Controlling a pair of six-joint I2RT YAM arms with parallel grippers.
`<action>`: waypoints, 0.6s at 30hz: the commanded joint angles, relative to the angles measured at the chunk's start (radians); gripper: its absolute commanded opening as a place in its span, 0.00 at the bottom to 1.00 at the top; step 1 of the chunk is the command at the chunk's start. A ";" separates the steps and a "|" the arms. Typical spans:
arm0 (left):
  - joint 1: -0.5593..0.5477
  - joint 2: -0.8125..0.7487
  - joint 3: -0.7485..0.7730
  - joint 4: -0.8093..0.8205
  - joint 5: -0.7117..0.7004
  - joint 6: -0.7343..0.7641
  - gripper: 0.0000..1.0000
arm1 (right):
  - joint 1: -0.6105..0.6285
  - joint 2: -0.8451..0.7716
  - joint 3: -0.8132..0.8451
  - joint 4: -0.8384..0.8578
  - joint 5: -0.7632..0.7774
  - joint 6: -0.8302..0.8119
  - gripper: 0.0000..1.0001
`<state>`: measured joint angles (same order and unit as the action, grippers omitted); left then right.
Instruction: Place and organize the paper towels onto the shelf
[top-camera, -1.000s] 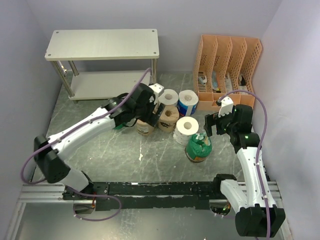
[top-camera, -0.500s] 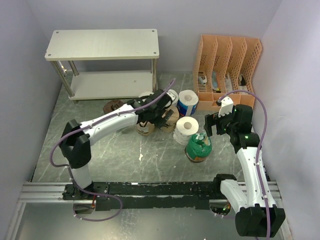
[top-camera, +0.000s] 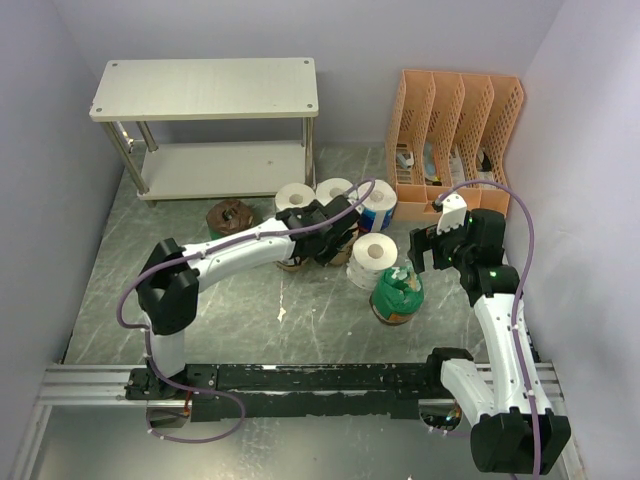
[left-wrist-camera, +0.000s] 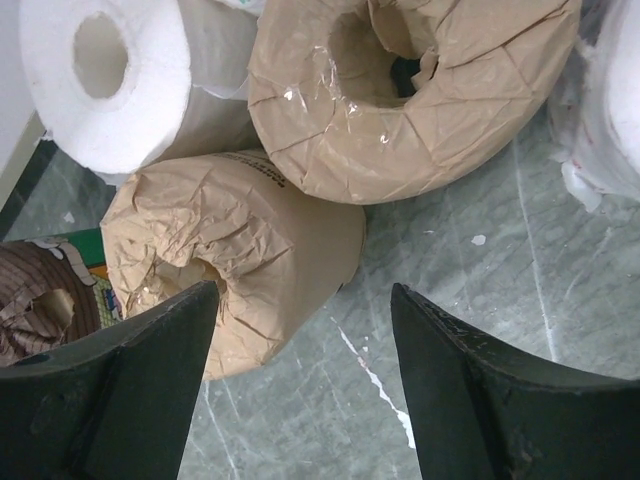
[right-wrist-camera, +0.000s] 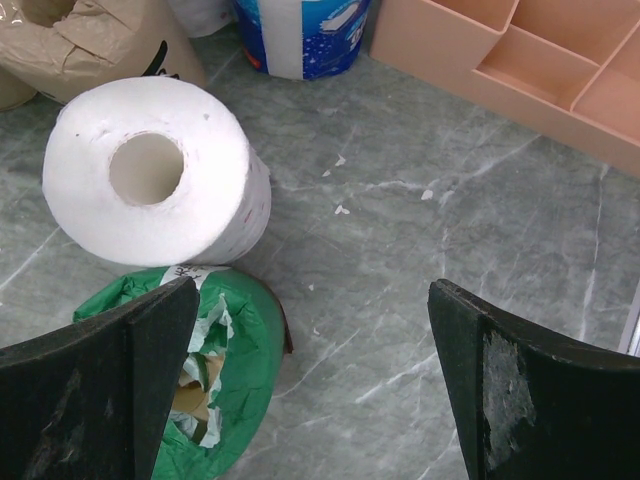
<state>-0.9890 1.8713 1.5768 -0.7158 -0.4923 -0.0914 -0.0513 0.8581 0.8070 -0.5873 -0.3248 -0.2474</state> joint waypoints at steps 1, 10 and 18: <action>-0.020 0.010 0.003 -0.038 -0.089 -0.019 0.81 | -0.009 0.005 -0.012 0.025 0.004 -0.007 1.00; -0.042 0.037 -0.007 -0.066 -0.175 -0.038 0.83 | -0.009 -0.002 -0.013 0.026 0.002 -0.009 1.00; -0.042 0.076 -0.022 -0.044 -0.209 -0.042 0.78 | -0.009 -0.004 -0.013 0.023 -0.005 -0.012 1.00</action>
<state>-1.0271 1.9171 1.5555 -0.7639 -0.6476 -0.1207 -0.0513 0.8616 0.8070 -0.5873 -0.3252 -0.2478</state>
